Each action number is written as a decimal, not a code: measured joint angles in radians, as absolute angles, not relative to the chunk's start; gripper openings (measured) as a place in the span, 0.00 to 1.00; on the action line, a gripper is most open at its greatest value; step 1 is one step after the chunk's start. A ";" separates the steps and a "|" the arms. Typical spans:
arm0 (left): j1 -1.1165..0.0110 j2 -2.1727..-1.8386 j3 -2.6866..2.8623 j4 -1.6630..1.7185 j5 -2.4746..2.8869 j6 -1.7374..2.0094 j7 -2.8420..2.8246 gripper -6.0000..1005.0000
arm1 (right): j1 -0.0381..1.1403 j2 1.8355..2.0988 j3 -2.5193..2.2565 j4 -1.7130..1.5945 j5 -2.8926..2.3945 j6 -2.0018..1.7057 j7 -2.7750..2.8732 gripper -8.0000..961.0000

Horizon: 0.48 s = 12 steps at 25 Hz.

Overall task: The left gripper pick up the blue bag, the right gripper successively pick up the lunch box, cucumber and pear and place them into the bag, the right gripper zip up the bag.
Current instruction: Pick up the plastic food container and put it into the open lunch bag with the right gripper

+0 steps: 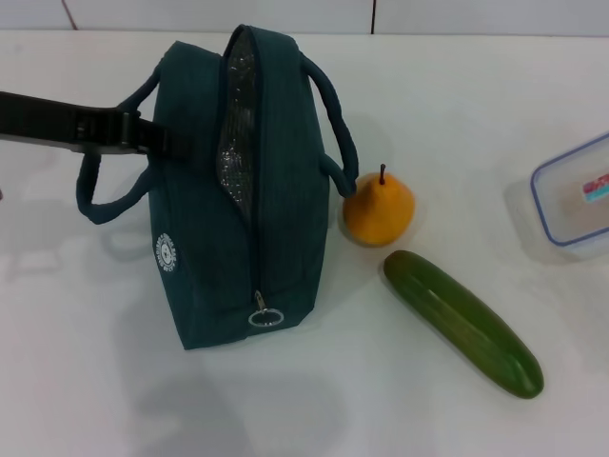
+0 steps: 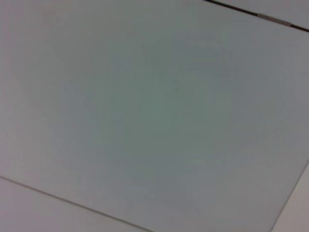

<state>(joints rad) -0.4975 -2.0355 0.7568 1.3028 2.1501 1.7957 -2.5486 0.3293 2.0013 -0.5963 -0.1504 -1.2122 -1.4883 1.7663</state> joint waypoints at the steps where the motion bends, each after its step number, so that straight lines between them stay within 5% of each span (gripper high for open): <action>1: -0.498 -2.036 0.757 1.303 2.150 1.796 -2.546 0.05 | 0.331 2.001 -0.596 -0.146 -1.206 -1.488 1.770 0.12; 12: -0.508 -2.034 0.759 1.302 2.150 1.796 -2.536 0.05 | 0.335 2.002 -0.595 -0.105 -1.139 -1.489 1.824 0.13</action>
<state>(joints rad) -0.5082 -2.0341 0.7593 1.3023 2.1500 1.7964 -2.5362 0.3353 2.0021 -0.5950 -0.1047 -1.1393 -1.4887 1.8239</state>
